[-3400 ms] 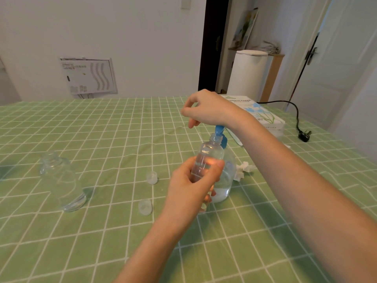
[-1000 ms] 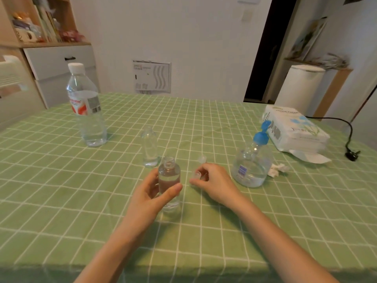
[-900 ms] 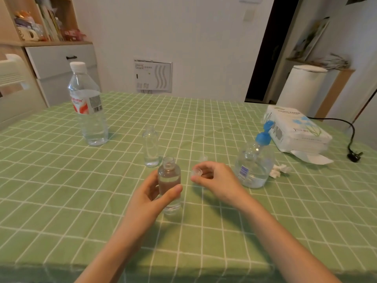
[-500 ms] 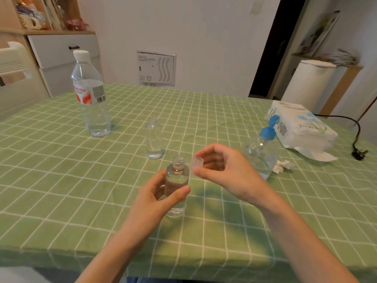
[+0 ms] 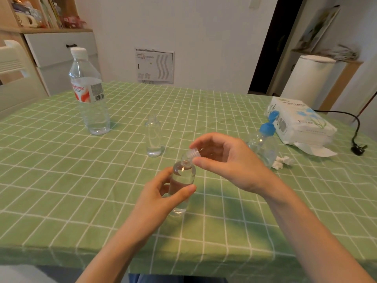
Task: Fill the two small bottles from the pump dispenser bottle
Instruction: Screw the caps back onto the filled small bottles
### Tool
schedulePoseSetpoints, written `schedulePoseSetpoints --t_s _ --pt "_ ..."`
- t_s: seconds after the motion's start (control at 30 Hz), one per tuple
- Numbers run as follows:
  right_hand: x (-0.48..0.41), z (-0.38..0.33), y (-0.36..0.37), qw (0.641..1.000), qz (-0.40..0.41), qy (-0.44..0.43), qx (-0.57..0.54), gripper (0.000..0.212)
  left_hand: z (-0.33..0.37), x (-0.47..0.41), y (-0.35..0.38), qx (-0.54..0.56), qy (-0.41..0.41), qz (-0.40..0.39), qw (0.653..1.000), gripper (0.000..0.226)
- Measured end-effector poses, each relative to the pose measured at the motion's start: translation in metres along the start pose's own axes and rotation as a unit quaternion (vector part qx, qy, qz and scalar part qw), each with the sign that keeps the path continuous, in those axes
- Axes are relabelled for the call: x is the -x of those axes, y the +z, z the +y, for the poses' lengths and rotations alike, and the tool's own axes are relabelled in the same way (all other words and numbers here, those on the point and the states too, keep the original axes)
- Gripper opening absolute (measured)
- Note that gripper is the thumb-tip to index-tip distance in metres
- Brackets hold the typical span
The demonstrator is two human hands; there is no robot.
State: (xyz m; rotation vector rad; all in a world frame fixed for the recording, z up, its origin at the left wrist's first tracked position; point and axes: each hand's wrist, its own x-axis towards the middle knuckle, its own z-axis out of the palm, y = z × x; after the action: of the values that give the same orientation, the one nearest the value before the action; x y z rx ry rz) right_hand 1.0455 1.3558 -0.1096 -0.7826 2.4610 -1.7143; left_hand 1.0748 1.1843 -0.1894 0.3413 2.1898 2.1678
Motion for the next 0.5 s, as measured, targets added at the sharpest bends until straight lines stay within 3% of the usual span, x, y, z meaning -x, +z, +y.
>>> schedulePoseSetpoints --t_s 0.3,0.5 --pt "-0.005 -0.011 -0.004 0.992 -0.051 -0.018 0.117 0.032 0.004 -0.001 -0.003 -0.037 -0.009 -0.012 0.999 0.042" --pt "-0.011 -0.013 -0.003 0.979 -0.032 -0.015 0.199 0.026 0.003 -0.002 -0.001 -0.028 -0.008 0.000 1.000 0.041"
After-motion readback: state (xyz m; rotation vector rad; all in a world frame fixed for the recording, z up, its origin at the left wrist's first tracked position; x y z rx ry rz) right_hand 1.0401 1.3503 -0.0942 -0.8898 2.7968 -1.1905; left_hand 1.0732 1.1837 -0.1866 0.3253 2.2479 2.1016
